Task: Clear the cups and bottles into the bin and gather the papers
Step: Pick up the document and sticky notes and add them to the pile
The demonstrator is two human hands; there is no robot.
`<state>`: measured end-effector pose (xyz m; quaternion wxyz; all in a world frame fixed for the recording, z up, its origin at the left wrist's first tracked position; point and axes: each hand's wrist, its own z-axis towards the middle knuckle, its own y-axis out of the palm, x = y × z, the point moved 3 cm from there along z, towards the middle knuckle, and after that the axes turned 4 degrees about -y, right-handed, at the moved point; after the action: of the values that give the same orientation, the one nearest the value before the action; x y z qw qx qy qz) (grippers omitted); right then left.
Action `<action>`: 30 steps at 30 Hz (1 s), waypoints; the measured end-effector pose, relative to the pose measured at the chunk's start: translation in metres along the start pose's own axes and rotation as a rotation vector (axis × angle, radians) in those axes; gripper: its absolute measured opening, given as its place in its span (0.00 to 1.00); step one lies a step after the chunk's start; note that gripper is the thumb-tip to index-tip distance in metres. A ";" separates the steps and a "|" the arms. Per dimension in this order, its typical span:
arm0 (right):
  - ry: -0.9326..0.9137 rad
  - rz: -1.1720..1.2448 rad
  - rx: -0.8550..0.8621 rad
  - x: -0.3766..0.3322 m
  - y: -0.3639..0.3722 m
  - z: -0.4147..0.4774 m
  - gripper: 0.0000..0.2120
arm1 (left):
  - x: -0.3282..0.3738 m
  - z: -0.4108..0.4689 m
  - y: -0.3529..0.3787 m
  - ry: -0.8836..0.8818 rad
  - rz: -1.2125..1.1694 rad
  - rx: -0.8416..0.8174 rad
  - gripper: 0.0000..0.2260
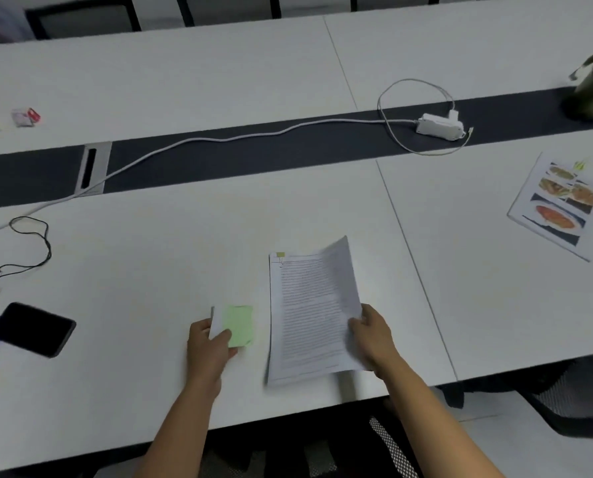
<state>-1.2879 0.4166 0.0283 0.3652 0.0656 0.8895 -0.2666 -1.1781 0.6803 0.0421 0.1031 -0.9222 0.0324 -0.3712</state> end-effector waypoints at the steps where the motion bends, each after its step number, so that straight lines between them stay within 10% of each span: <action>1: -0.079 -0.033 0.045 -0.011 -0.011 -0.012 0.15 | 0.011 -0.011 -0.002 0.058 -0.013 -0.018 0.14; 9: -0.395 0.306 0.486 -0.007 -0.101 -0.146 0.11 | 0.056 -0.102 0.022 0.374 -0.108 -0.260 0.13; 30: -0.123 1.042 1.421 0.334 -0.276 -0.453 0.11 | -0.104 -0.436 0.273 0.662 0.303 -0.978 0.15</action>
<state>-1.8942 0.3930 0.1854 0.3604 0.6599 0.3491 -0.5593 -1.5501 0.3557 0.2203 -0.2963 -0.6833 0.3605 -0.5616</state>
